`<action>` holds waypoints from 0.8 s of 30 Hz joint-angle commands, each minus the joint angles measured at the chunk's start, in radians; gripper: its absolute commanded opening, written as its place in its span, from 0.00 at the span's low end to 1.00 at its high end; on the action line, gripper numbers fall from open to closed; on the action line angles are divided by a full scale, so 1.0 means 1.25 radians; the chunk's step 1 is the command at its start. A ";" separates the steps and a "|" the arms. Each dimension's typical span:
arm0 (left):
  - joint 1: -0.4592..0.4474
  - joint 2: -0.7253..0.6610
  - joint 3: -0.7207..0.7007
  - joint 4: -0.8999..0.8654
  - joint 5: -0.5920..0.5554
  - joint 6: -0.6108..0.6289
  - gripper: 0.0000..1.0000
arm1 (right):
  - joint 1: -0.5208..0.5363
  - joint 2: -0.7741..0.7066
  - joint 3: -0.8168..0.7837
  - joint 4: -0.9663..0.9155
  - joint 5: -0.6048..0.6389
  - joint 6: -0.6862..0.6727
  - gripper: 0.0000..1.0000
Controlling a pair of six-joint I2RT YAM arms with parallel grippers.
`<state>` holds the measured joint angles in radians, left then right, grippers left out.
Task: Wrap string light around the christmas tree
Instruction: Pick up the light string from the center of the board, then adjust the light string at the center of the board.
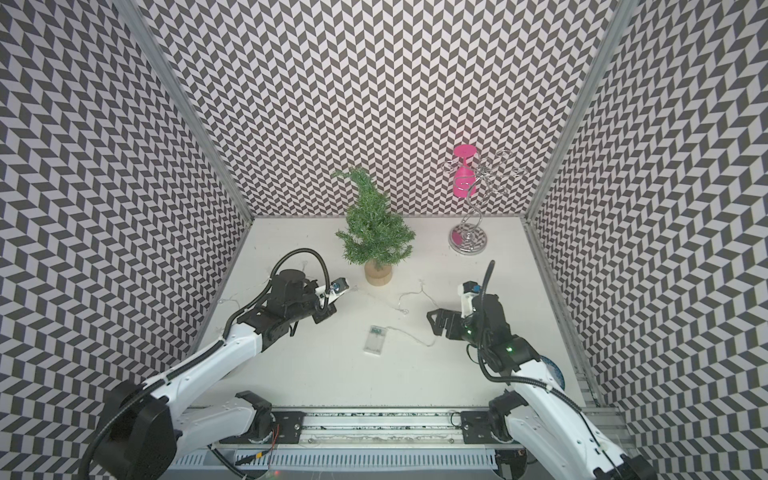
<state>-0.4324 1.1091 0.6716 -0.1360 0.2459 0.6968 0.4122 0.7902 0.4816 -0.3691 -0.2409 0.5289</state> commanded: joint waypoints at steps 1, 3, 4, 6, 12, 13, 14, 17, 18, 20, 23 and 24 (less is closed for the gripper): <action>-0.002 -0.051 0.033 -0.067 -0.008 -0.013 0.00 | 0.086 -0.012 0.012 -0.034 0.103 0.079 0.99; -0.002 -0.074 0.054 -0.085 0.001 -0.010 0.00 | 0.148 -0.010 0.003 -0.029 0.139 0.118 0.99; -0.002 -0.080 0.063 -0.094 0.001 -0.009 0.00 | 0.177 -0.003 0.003 -0.026 0.157 0.135 0.99; -0.002 -0.087 0.088 -0.113 0.007 -0.007 0.00 | 0.241 0.026 0.016 -0.026 0.196 0.165 0.99; -0.001 -0.092 0.134 -0.126 0.002 -0.020 0.00 | 0.425 0.157 0.081 -0.021 0.313 0.232 0.99; 0.000 -0.092 0.141 -0.127 0.002 -0.020 0.00 | 0.448 0.180 0.090 -0.013 0.323 0.243 0.99; 0.000 -0.092 0.150 -0.130 0.002 -0.021 0.00 | 0.471 0.212 0.100 -0.001 0.331 0.254 0.99; 0.003 -0.093 0.165 -0.134 -0.005 -0.022 0.00 | 0.532 0.311 0.135 0.055 0.344 0.266 1.00; 0.006 -0.096 0.168 -0.136 -0.005 -0.021 0.00 | 0.545 0.353 0.156 0.064 0.343 0.264 0.99; 0.008 -0.102 0.169 -0.140 -0.007 -0.019 0.00 | 0.564 0.422 0.199 0.074 0.343 0.263 0.98; 0.012 -0.112 0.173 -0.143 -0.008 -0.015 0.01 | 0.583 0.507 0.248 0.095 0.341 0.263 1.00; 0.013 -0.116 0.172 -0.142 -0.007 -0.013 0.01 | 0.585 0.534 0.261 0.098 0.343 0.265 1.00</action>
<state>-0.4248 0.9897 0.8650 -0.2848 0.2363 0.6678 1.1305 1.3998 0.7601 -0.3183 0.1513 0.8310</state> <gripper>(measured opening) 0.048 0.997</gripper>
